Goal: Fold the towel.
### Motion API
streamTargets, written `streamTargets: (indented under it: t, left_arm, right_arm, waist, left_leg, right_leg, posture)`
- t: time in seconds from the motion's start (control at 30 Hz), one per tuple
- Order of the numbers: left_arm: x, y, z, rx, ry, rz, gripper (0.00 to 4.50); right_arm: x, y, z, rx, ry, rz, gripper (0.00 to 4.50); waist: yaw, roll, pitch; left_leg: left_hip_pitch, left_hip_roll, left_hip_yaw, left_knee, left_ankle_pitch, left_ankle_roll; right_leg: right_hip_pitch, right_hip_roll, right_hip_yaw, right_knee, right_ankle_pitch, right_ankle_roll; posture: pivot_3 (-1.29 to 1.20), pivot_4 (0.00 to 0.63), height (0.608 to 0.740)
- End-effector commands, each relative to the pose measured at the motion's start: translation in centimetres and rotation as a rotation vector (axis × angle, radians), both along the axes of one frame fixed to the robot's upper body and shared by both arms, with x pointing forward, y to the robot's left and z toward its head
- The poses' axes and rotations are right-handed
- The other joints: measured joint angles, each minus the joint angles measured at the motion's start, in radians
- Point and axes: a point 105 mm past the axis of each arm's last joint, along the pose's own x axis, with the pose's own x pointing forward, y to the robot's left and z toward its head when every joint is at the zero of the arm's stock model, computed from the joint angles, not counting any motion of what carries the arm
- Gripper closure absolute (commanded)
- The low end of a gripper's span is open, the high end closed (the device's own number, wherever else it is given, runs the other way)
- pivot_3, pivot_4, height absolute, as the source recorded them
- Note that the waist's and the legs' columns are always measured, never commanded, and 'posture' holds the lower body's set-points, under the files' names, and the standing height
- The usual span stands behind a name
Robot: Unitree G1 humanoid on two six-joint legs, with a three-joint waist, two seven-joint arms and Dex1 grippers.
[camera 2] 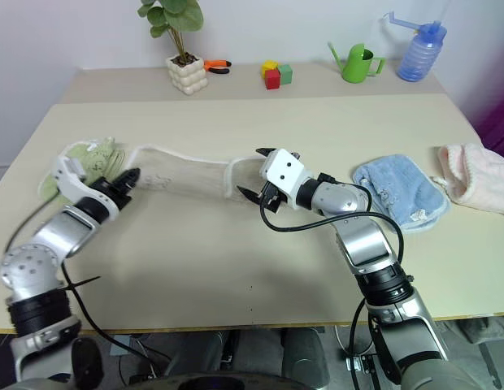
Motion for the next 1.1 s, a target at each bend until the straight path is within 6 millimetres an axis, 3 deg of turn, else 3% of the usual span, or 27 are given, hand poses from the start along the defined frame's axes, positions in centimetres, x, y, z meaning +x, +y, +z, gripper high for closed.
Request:
streamTargets:
  t: [0.03, 0.1, 0.23, 0.37, 0.53, 0.73, 0.83, 1.1]
  left_arm:
    - [-0.4, 0.5, 3.5, 0.126, -0.142, -0.024, 4.45]
    - [-0.4, -0.5, 5.0, 0.196, -0.197, -0.089, 4.45]
    - [-0.1, -5.5, 6.6, 0.345, -0.271, -0.319, 4.45]
    - [0.0, -11.6, 3.9, 0.554, -0.201, -0.574, 4.45]
    - [0.9, -15.8, 1.1, 0.621, -0.140, -0.691, 4.45]
    - [2.2, -18.6, -0.9, 0.643, -0.096, -0.728, 4.45]
    - [1.9, -19.9, -1.4, 0.638, -0.086, -0.778, 4.45]
    - [0.4, -20.7, -2.1, 0.667, -0.084, -0.858, 4.45]
  right_arm:
    - [-0.2, -0.1, 1.1, 0.007, -0.047, 0.001, 0.03]
    - [-0.1, -0.1, 1.0, 0.003, -0.046, 0.000, 0.03]
    - [0.2, 0.0, 0.9, 0.007, -0.043, -0.004, 0.03]
    - [0.4, -0.2, 0.8, 0.012, -0.042, -0.020, 0.03]
    - [0.6, -0.6, 0.6, 0.014, -0.046, -0.049, 0.03]
    - [0.6, -1.0, 0.5, 0.023, -0.048, -0.078, 0.03]
    - [0.6, -0.9, 0.4, 0.023, -0.049, -0.083, 0.03]
    - [0.8, -1.2, 0.4, 0.021, -0.054, -0.098, 0.03]
  waist:
    - [0.000, 0.000, 0.000]
    - [0.002, 0.000, 0.000]
    - [0.008, -0.001, 0.000]
    - [0.001, -0.001, 0.000]
    - [-0.007, -0.001, 0.001]
    - [-0.010, -0.001, 0.001]
    - [-0.013, -0.001, 0.001]
    - [-0.019, -0.001, 0.001]
  left_leg:
    - [0.000, 0.000, 0.000, 0.000, 0.000, 0.000]
    - [0.000, 0.000, 0.000, 0.000, 0.000, 0.000]
    - [-0.001, -0.001, -0.001, 0.000, 0.000, 0.000]
    - [0.000, -0.001, 0.000, 0.000, 0.000, 0.000]
    - [-0.001, 0.000, 0.000, -0.001, 0.000, 0.000]
    - [-0.001, 0.000, -0.001, -0.001, 0.000, 0.000]
    - [-0.001, 0.000, -0.001, -0.001, 0.000, 0.000]
    - [-0.001, 0.000, -0.001, -0.001, 0.000, 0.000]
  right_leg:
    - [0.000, 0.000, 0.000, 0.000, 0.000, 0.000]
    - [0.000, 0.000, 0.000, 0.000, 0.000, 0.000]
    - [0.001, -0.001, -0.001, -0.001, 0.000, 0.000]
    - [0.001, -0.001, -0.001, -0.001, 0.000, 0.000]
    - [0.000, 0.000, 0.000, -0.001, 0.000, 0.000]
    - [0.000, 0.000, -0.001, -0.001, 0.000, 0.000]
    - [0.000, 0.000, -0.001, -0.001, 0.000, 0.000]
    - [0.000, 0.000, -0.001, -0.001, 0.000, 0.000]
  posture:
    - [0.00, 0.150, 0.732]
    - [0.00, 0.150, 0.732]
    - [0.00, 0.150, 0.732]
    - [0.00, 0.150, 0.732]
    - [0.00, 0.150, 0.732]
    - [0.00, 0.150, 0.732]
    - [0.00, 0.150, 0.732]
    - [0.00, 0.150, 0.732]
